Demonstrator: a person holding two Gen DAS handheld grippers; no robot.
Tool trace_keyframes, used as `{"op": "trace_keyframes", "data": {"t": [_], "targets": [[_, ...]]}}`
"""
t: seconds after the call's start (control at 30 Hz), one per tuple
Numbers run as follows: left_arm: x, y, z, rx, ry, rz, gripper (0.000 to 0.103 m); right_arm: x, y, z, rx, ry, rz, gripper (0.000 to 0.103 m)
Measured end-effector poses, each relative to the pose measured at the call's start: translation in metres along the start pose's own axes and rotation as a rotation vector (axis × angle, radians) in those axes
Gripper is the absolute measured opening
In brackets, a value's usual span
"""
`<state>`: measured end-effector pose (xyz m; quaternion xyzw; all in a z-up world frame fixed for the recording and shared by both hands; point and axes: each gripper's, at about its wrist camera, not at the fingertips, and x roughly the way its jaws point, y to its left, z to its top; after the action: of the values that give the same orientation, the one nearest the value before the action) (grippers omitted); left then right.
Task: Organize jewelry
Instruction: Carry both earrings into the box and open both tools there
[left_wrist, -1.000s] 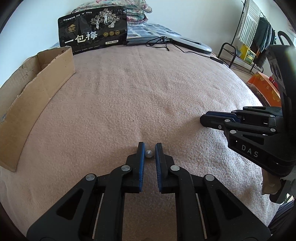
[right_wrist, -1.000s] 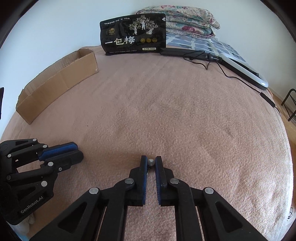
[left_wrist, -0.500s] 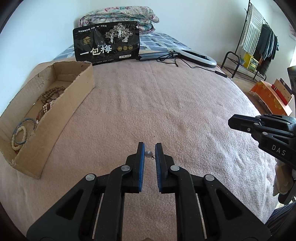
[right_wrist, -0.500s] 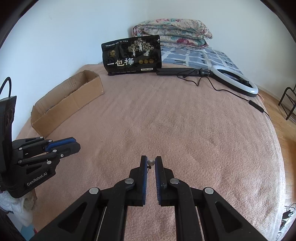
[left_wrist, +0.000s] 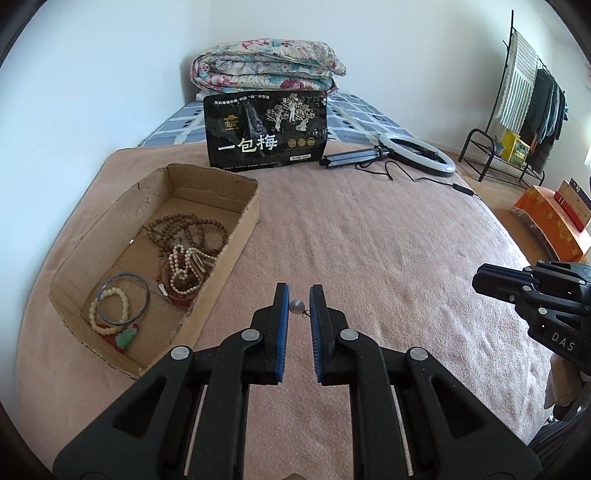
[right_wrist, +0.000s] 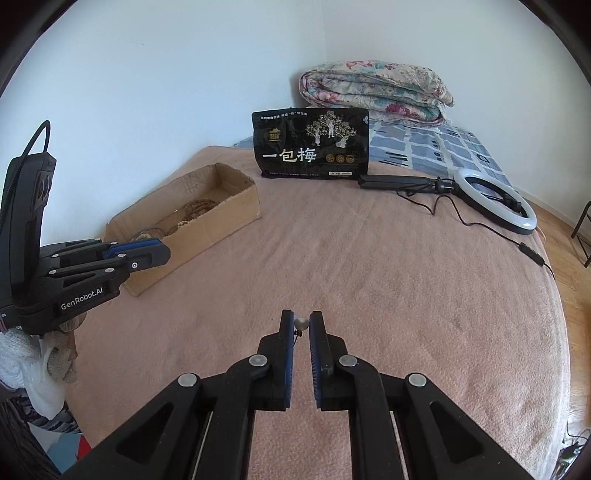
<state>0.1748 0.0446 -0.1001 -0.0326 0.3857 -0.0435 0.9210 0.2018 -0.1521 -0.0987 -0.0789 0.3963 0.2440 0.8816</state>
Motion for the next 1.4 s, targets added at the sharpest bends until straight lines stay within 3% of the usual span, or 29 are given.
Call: {"op": "trace_keyframes", "data": {"t": [0.73,1.4], "targets": [[-0.013,0.126,0.037,-0.110,-0.034,0.118,0.011,0.057,0.097,0.085,-0.118,-0.037,0.108,0.006],[0.001,0.179,0.041,-0.186,-0.028,0.134,0.011,0.117,0.137,0.135,-0.144,-0.013,0.112,0.006]]}}
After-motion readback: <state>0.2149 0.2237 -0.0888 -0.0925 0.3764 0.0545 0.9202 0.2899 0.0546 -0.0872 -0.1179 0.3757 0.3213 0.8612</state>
